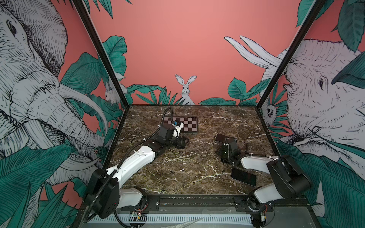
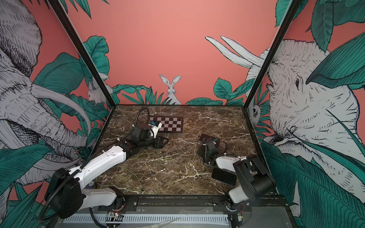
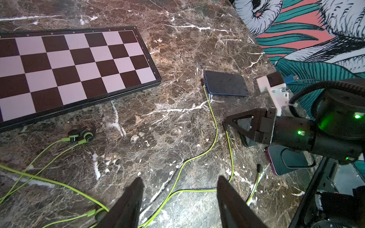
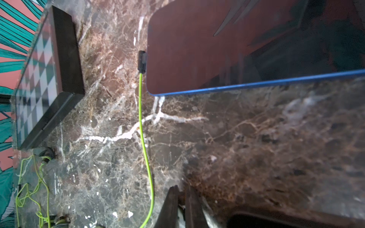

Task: Plug wired earphones into phones
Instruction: Pick up the wired earphone from the center of the board.

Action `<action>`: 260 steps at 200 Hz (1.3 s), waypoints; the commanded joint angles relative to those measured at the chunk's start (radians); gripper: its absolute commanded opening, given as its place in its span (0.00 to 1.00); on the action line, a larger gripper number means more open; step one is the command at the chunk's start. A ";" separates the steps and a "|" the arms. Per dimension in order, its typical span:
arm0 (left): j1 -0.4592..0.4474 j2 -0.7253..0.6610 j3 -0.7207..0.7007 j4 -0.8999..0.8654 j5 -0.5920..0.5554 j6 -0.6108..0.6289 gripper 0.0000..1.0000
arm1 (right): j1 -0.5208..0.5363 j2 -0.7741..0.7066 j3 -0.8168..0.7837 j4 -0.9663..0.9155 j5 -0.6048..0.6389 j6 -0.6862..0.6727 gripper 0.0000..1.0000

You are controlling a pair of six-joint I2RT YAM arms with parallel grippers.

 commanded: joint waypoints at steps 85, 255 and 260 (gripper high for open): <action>0.003 -0.016 0.006 0.006 0.030 -0.006 0.61 | 0.018 -0.082 -0.022 0.059 -0.030 0.040 0.00; -0.006 -0.178 -0.337 0.965 0.342 -0.235 0.51 | 0.161 -0.155 0.072 1.001 -0.467 -0.041 0.00; -0.006 -0.178 -0.343 0.984 0.337 -0.243 0.51 | 0.168 -0.161 0.075 0.989 -0.472 -0.053 0.00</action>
